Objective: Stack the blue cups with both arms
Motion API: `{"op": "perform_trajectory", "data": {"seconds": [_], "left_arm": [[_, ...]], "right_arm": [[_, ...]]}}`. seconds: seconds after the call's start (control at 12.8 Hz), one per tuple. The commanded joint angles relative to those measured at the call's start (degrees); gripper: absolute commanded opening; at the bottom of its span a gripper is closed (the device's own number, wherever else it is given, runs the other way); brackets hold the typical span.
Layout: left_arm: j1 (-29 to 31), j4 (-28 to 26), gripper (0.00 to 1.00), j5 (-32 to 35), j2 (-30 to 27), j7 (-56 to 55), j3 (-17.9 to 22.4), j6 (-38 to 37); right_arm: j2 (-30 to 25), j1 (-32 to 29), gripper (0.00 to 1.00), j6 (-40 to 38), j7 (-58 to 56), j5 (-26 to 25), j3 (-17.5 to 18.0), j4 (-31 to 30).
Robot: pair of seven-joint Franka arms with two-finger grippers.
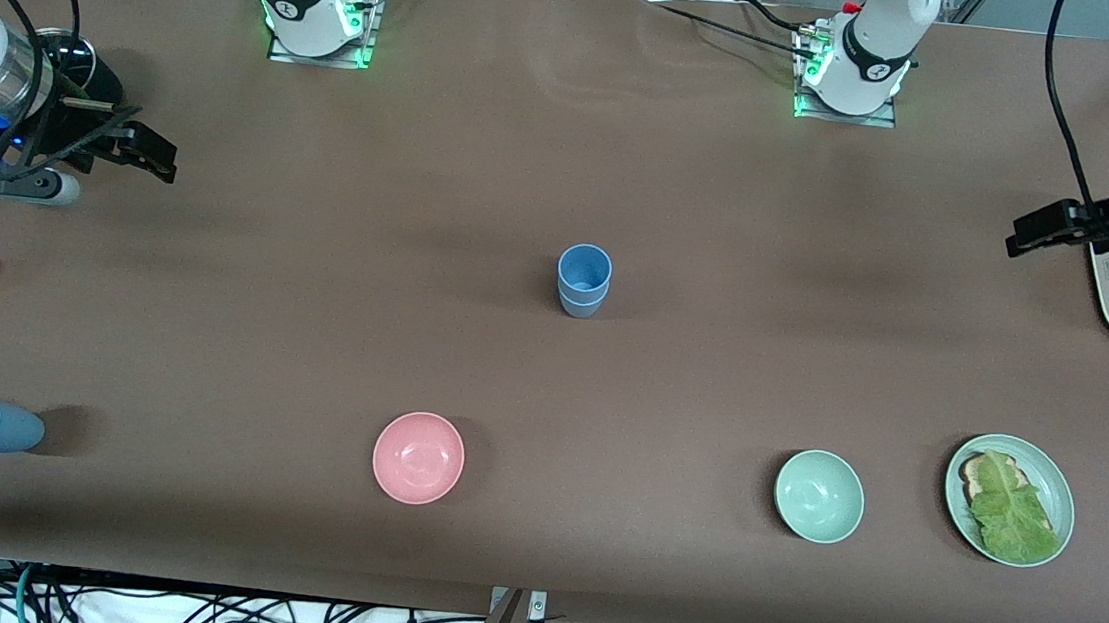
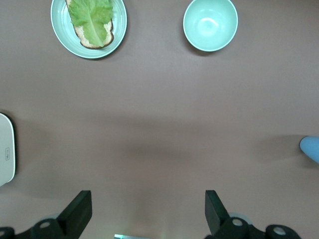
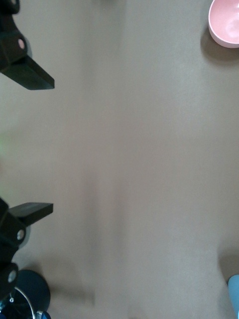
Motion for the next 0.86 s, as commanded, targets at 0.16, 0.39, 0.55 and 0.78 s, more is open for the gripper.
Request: {"op": "perform_trajectory", "data": {"seconds": [0.16, 0.39, 0.55, 0.78], "left_arm": [[-3.71, -2.7, 1.0, -0.95, -2.92, 1.93, 3.36, -0.47], [-3.54, -2.17, 1.0, -1.04, -2.4, 2.02, 3.18, -0.29], [-3.63, -2.09, 1.0, -0.86, -2.22, 2.37, 3.18, -0.03], [-3.28, -1.91, 1.0, -0.95, -2.22, 5.62, 3.18, 0.15]], "right_arm": [[-0.43, -0.57, 1.0, -1.21, -0.18, -0.11, 0.49, 1.41], [-0.43, -0.57, 1.0, -1.47, -0.36, -0.11, 0.49, 1.5], [-0.34, -0.57, 1.0, -1.47, -0.45, -0.2, 0.58, 1.85], [-0.17, -0.57, 1.0, -1.56, -0.53, -0.03, 0.58, 2.56]]}}
